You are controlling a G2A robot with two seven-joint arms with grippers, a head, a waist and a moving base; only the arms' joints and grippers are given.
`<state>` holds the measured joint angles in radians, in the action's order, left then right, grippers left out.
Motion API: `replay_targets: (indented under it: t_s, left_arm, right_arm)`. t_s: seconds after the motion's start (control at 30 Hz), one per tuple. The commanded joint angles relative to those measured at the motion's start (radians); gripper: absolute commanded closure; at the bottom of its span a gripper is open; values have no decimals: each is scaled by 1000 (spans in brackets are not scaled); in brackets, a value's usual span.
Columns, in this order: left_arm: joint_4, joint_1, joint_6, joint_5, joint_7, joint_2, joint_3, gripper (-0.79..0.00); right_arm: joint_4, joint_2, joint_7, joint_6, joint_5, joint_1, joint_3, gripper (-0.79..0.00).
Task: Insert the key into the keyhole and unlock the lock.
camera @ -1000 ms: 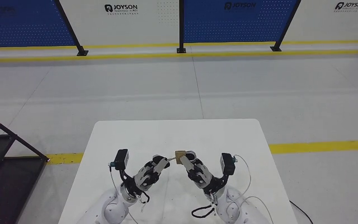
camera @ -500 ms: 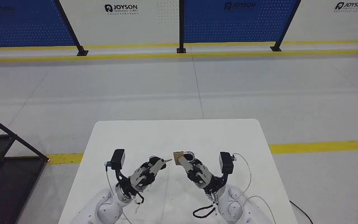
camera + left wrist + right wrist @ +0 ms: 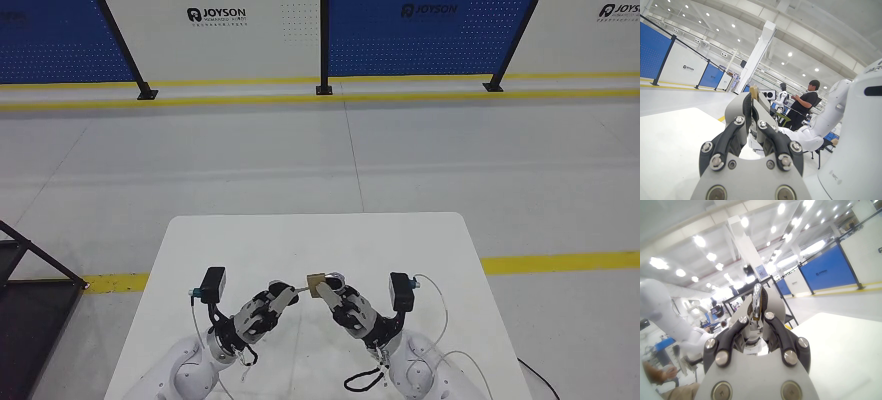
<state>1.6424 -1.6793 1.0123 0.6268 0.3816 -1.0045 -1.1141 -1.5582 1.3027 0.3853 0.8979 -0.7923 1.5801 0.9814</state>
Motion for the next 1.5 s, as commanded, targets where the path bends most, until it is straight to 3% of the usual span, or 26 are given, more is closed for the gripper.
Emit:
replay_targets:
  t_s: [0.0,1.0,1.07,1.23,1.47]
  left_arm:
    - [0,2,0,2,8,2,3,0]
    - [-31,41,0,35,64,11,64,0]
    - [-33,44,0,35,64,11,66,-277]
    - [-33,44,0,30,67,12,66,-480]
    - [-29,36,0,30,72,16,59,-372]
  right_arm:
    - [1,0,-1,-2,4,0,0,0]
    - [4,3,-46,4,31,-9,-23,0]
    - [5,3,-43,4,31,-8,-22,0]
    - [4,3,-39,4,31,-6,-19,0]
    - [3,1,-36,7,40,-4,-8,0]
